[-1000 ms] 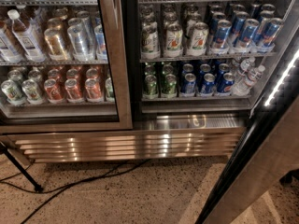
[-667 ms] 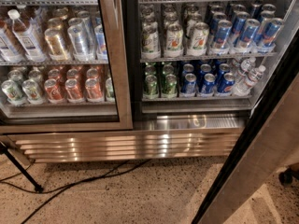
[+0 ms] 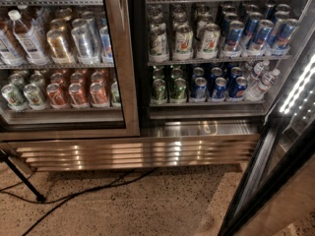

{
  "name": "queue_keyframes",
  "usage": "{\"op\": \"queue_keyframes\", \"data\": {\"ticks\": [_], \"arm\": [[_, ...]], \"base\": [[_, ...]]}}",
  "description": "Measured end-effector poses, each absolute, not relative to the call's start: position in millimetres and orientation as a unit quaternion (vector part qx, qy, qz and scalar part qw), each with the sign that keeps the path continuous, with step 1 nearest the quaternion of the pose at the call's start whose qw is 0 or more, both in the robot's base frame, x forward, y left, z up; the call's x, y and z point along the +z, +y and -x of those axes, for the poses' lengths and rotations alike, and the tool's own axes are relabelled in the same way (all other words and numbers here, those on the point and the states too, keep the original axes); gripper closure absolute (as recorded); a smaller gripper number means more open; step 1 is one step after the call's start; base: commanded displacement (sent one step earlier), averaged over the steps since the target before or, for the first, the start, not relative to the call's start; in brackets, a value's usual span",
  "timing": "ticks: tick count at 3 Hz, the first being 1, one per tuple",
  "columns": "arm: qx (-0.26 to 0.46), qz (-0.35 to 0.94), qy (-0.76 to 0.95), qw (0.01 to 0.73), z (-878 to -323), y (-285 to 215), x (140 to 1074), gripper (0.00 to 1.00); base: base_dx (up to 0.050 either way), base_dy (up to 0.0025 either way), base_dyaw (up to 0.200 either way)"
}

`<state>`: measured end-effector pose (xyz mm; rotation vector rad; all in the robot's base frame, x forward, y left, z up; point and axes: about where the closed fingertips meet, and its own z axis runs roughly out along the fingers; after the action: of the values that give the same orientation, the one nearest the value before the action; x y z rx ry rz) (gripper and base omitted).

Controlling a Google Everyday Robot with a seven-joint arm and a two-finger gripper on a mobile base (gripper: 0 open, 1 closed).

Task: Open right fridge door

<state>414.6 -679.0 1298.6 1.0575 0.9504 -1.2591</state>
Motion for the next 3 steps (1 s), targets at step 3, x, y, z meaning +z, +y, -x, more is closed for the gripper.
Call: {"op": "queue_keyframes", "data": {"ticks": [3], "arm": [[-0.619,-0.447,0.351,0.542,-394,-720,1298,1.0]], "base": [[0.0,0.0,0.0]]}}
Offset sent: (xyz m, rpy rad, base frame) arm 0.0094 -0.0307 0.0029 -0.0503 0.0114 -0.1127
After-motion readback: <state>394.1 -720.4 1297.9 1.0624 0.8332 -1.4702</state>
